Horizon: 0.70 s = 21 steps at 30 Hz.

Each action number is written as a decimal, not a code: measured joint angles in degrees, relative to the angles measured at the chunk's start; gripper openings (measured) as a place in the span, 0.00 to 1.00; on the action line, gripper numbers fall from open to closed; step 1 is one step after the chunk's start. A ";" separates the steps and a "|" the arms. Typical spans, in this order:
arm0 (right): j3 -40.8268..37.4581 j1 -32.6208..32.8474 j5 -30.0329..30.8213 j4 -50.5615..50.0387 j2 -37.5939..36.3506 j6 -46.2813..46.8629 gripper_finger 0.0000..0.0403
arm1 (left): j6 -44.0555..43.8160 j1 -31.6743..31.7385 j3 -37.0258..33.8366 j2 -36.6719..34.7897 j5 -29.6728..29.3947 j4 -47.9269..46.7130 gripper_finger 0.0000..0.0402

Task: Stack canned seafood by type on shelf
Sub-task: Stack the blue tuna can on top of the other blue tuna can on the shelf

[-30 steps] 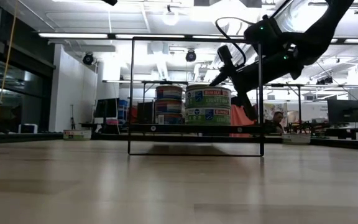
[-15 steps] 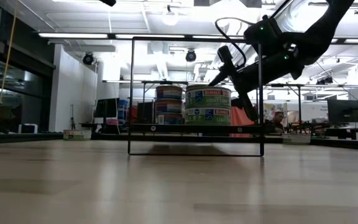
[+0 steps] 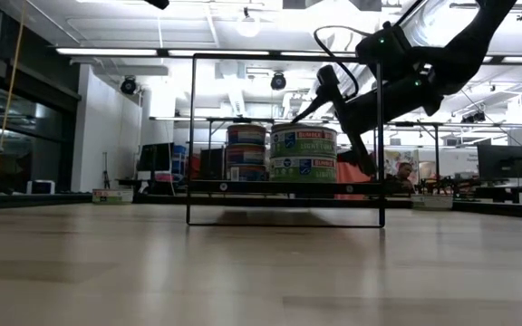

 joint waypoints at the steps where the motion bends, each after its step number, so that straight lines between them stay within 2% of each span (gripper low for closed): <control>1: -0.02 -0.19 -1.20 0.05 0.00 0.45 0.82 | 0.00 0.00 0.00 0.00 0.00 -0.02 0.00; 5: -0.04 -0.97 -4.03 0.80 -0.47 0.36 0.89 | 0.00 0.01 0.00 0.00 0.00 -0.04 0.00; 8: -0.04 -1.31 -4.41 1.89 -0.52 2.73 0.90 | 0.00 0.00 0.00 0.00 0.02 -0.11 0.00; 12: -0.04 -1.30 -5.81 2.15 -0.59 1.26 0.90 | -0.02 0.01 0.00 0.00 0.06 -0.22 0.00; 21: -0.01 -1.19 -2.18 -1.49 -0.63 1.46 0.90 | -0.04 0.01 0.00 0.00 0.09 -0.22 0.00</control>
